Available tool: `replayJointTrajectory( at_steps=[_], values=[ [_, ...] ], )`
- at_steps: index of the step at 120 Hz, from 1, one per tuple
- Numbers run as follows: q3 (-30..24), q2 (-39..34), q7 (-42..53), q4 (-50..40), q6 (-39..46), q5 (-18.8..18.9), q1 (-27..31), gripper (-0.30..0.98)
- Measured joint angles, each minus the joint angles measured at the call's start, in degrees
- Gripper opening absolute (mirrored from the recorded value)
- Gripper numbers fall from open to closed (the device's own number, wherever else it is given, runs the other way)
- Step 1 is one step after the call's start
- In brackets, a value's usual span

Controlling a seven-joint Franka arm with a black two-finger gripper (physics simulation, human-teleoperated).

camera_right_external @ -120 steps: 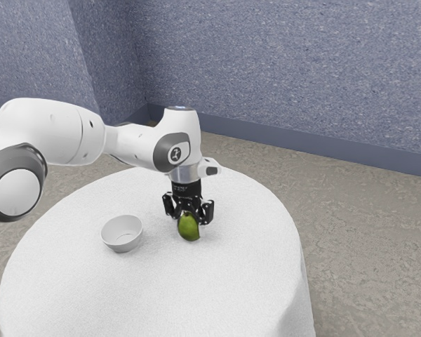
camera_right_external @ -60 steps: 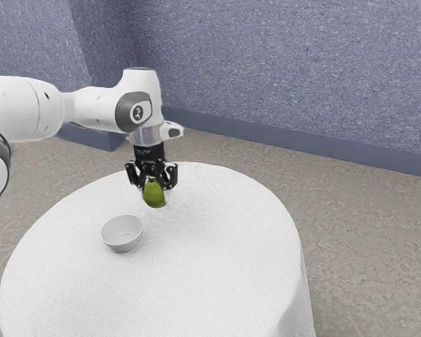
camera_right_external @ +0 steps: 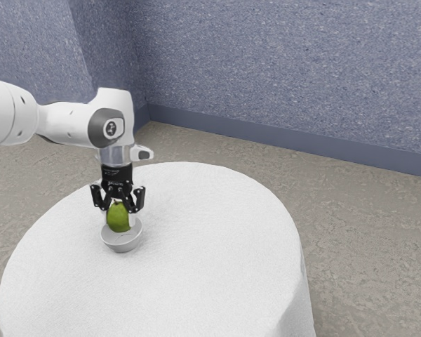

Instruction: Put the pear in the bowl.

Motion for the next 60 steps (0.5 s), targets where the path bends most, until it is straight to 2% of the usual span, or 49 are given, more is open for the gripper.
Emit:
replayJointTrajectory(
  at_steps=[35,60],
  values=[
    [0.0,2.3,-0.1,0.5,0.1,0.2,0.0,0.30],
    [0.1,2.6,0.1,0.6,0.0,0.0,0.0,0.53]
  ],
)
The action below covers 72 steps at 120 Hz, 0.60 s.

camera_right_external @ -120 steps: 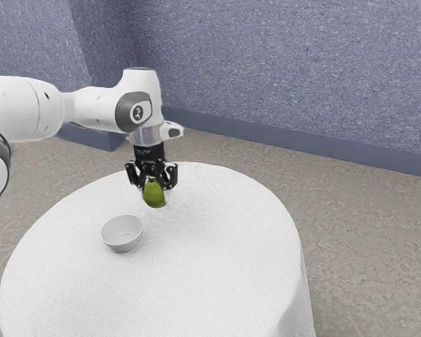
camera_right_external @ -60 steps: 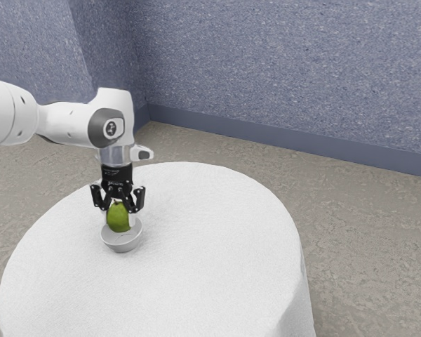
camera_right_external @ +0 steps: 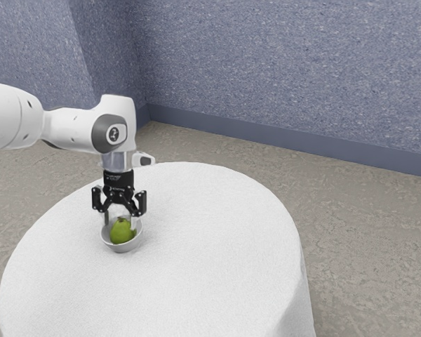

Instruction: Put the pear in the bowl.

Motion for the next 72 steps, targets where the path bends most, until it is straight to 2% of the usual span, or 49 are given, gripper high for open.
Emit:
replayJointTrajectory(
  at_steps=[19,33,52,56,60,72],
  values=[
    [-0.1,-2.1,0.4,0.7,-0.3,0.3,0.1,0.61],
    [-1.5,-8.3,1.5,1.0,-1.8,1.0,0.1,0.64],
    [-6.9,-18.0,2.3,0.9,-3.1,1.0,-0.2,0.67],
    [-6.3,-20.6,2.4,1.0,-3.4,0.9,-1.8,0.67],
    [-3.2,-22.5,2.7,2.3,-4.0,0.8,-5.9,0.67],
    [1.6,-24.5,3.5,8.1,-7.1,0.4,-14.2,0.68]
  ],
)
